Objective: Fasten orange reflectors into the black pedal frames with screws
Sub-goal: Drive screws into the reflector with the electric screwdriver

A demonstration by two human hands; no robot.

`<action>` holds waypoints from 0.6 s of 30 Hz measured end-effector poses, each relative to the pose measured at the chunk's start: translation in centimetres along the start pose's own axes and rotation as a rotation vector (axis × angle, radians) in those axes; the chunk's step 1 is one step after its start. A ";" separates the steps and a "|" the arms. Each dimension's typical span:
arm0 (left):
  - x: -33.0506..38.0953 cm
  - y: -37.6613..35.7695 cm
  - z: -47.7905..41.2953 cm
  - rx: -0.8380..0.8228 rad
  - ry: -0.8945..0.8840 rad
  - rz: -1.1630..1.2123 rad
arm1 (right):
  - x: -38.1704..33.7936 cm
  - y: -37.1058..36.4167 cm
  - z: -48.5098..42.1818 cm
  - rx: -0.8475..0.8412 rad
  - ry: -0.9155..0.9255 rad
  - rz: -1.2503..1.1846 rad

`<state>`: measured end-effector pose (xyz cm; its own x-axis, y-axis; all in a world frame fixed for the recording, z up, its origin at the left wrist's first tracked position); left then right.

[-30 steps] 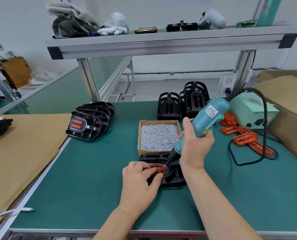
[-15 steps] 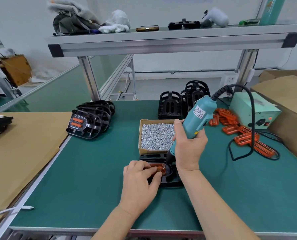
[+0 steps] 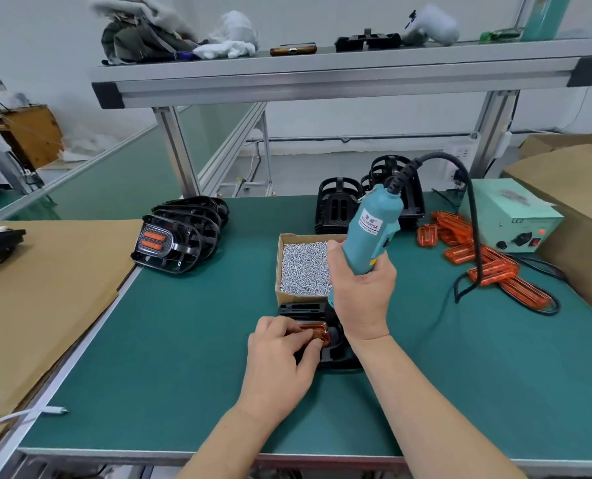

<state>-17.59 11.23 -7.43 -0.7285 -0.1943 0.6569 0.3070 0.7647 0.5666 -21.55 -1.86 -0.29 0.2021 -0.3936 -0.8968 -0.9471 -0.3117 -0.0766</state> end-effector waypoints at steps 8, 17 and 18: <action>0.4 -0.1 0.2 -0.020 0.003 0.001 | -0.2 0.6 -0.1 -0.022 -0.044 -0.043; 0.1 0.3 0.4 -0.014 0.027 0.029 | -2.3 3.8 -3.1 0.131 -0.163 -0.345; 0.1 0.3 0.4 -0.012 0.022 0.033 | -1.9 4.5 -3.5 0.178 -0.218 -0.371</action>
<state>-17.83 11.70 -7.43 -0.7042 -0.1832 0.6860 0.3378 0.7633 0.5507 -25.29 -5.51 2.64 0.4959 -0.0864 -0.8641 -0.8528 -0.2359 -0.4659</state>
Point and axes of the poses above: each hand's wrist, its own z-axis away from the middle knuckle, its own y-axis out of the back of the hand, x = y × z, the point moved 1 cm from there along -z, towards the middle knuckle, and after that the axes turned 11 degrees about z, right-handed, at the moved point
